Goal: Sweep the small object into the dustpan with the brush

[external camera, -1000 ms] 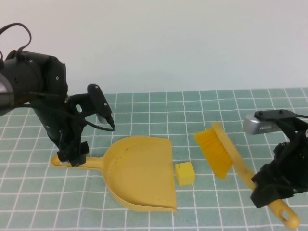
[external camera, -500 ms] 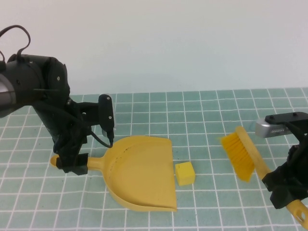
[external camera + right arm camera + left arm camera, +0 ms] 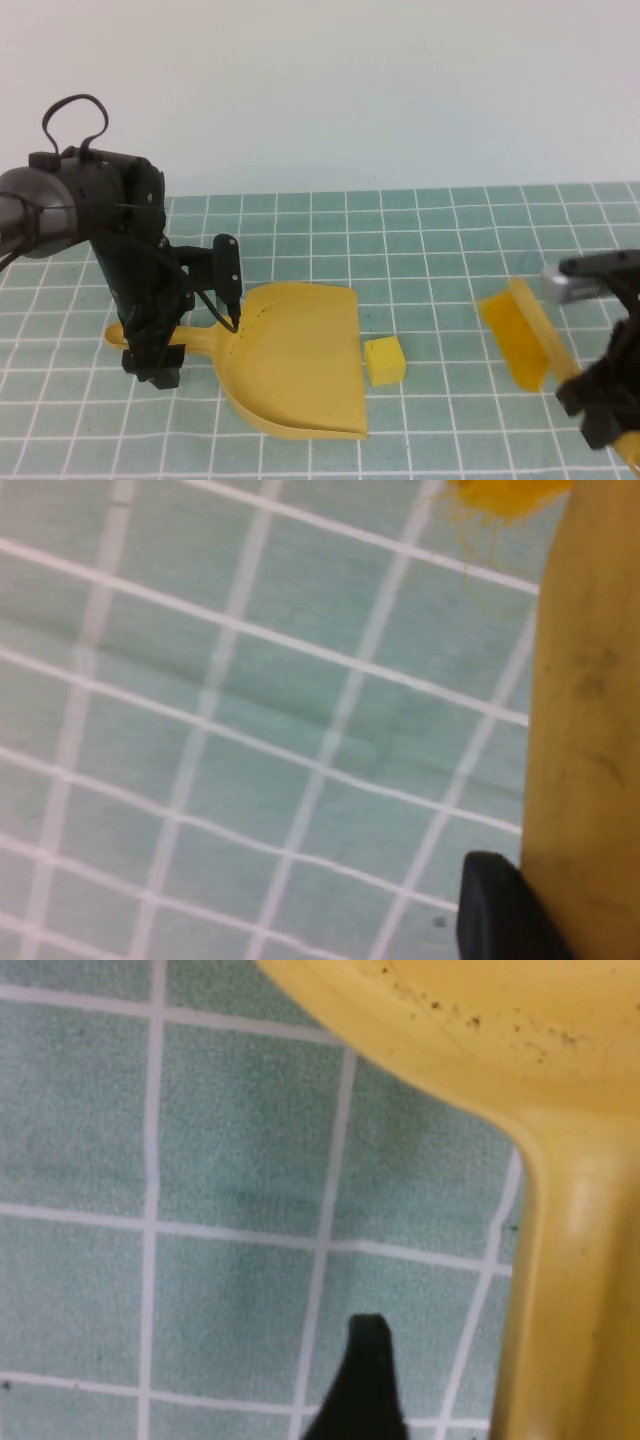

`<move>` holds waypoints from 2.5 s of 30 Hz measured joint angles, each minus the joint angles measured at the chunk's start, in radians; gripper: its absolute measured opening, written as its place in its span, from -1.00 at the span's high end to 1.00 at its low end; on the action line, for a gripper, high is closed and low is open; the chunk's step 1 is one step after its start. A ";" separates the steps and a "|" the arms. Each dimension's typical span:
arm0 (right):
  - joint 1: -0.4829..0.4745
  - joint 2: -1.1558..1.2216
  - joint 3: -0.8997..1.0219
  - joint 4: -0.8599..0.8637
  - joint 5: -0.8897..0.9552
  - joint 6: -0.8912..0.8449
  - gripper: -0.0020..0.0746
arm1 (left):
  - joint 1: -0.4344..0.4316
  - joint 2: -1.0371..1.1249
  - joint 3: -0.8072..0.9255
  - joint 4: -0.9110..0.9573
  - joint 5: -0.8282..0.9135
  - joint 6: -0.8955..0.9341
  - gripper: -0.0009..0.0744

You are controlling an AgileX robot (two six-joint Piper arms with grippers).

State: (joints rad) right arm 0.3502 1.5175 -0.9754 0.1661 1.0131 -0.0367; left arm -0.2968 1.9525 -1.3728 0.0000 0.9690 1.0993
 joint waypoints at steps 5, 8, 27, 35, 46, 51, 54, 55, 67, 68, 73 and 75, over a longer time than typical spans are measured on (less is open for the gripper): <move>0.000 0.000 0.124 -0.080 -0.101 0.087 0.49 | 0.000 0.004 0.000 0.000 -0.003 -0.039 -0.23; 0.000 0.000 0.147 -0.078 -0.134 0.094 0.49 | 0.000 0.004 0.000 0.000 0.001 -0.099 0.10; 0.054 0.137 0.147 0.337 -0.305 -0.140 0.49 | -0.002 0.004 0.000 -0.055 0.055 -0.076 0.38; 0.237 0.205 0.074 0.557 -0.342 -0.269 0.50 | -0.002 0.004 0.000 -0.058 0.060 -0.064 0.38; 0.273 0.222 -0.115 0.602 -0.211 -0.304 0.50 | -0.004 0.004 0.000 -0.071 0.060 -0.063 0.38; 0.273 0.222 -0.128 0.532 -0.190 -0.279 0.50 | -0.004 0.004 0.000 -0.069 0.065 -0.063 0.38; 0.263 0.222 -0.129 0.415 -0.174 -0.208 0.50 | -0.004 0.004 0.000 -0.069 0.069 -0.063 0.39; 0.256 0.222 -0.129 0.378 -0.169 -0.173 0.50 | -0.004 0.004 0.000 -0.069 0.075 -0.063 0.39; 0.121 0.157 -0.129 0.085 -0.078 0.060 0.50 | -0.004 0.004 0.000 -0.076 0.096 -0.052 0.41; 0.119 0.157 -0.130 0.069 -0.076 0.074 0.50 | -0.004 0.004 0.000 -0.076 0.097 -0.044 0.41; 0.117 0.157 -0.130 0.009 -0.082 0.115 0.50 | -0.004 0.004 0.000 -0.072 0.099 -0.037 0.41; 0.117 0.157 -0.130 -0.010 -0.099 0.130 0.50 | -0.004 0.004 0.000 -0.072 0.098 -0.037 0.41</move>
State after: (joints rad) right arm 0.4670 1.6749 -1.1052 0.1557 0.9142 0.0935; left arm -0.3006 1.9566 -1.3728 -0.0720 1.0667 1.0622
